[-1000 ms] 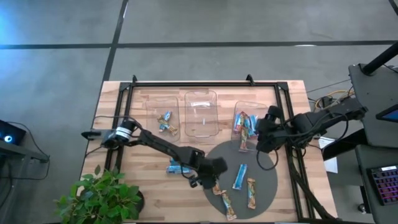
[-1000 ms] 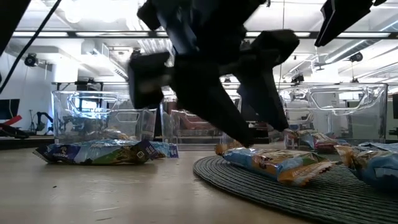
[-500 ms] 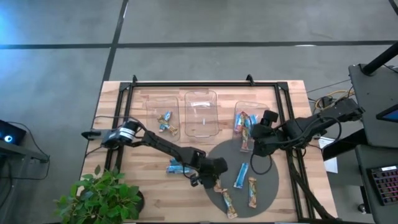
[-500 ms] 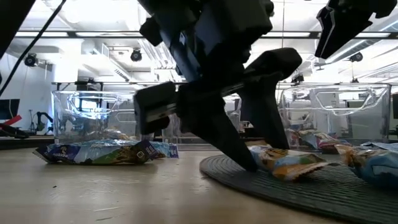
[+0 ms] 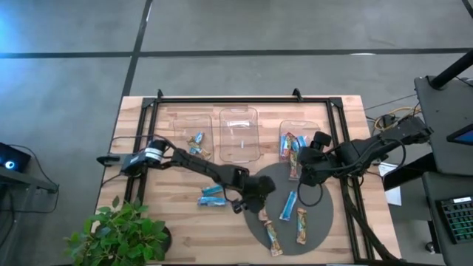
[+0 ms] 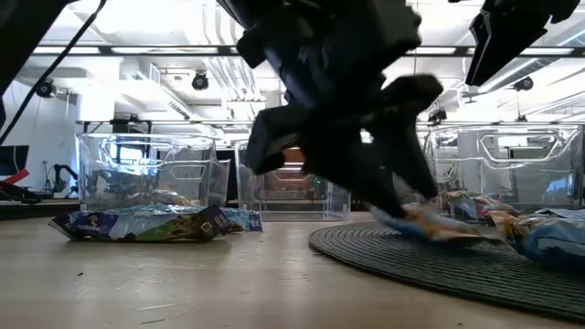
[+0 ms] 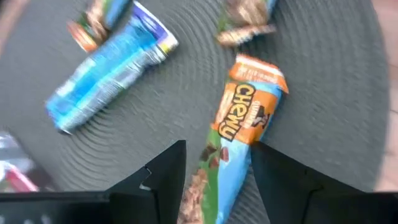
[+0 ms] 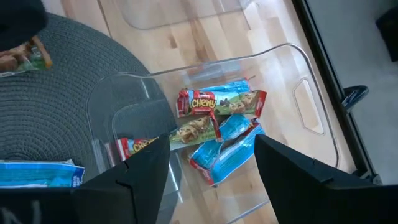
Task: Pick and place Granola Bars by type
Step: Put the yellow granola bar into the left transparent bin
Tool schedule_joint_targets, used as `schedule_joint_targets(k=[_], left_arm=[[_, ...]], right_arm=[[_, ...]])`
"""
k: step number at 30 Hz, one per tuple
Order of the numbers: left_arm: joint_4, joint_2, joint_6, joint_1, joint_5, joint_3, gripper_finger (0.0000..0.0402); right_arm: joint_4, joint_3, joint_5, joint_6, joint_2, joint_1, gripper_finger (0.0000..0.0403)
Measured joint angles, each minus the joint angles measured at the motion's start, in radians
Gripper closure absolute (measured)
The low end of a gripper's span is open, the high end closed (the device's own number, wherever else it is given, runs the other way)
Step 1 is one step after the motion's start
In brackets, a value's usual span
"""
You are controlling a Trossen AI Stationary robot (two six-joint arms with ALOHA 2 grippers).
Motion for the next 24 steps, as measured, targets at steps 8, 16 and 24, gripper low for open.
schedule_joint_targets(k=[8, 16, 24], left_arm=[[-0.035, 0.028, 0.023, 0.014, 0.029, -0.005, 0.0236], [-0.047, 0.076, 0.001, 0.026, 0.046, 0.068, 0.0236], [-0.164, 0.094, -0.065, 0.049, 0.061, 0.122, 0.0279]], right_arm=[[0.004, -0.004, 0.0, 0.004, 0.0, 0.0, 0.0177], [0.007, -0.008, -0.002, 0.032, 0.0, 0.0, 0.0177], [0.013, -0.01, -0.002, 0.049, 0.0, -0.001, 0.0177]])
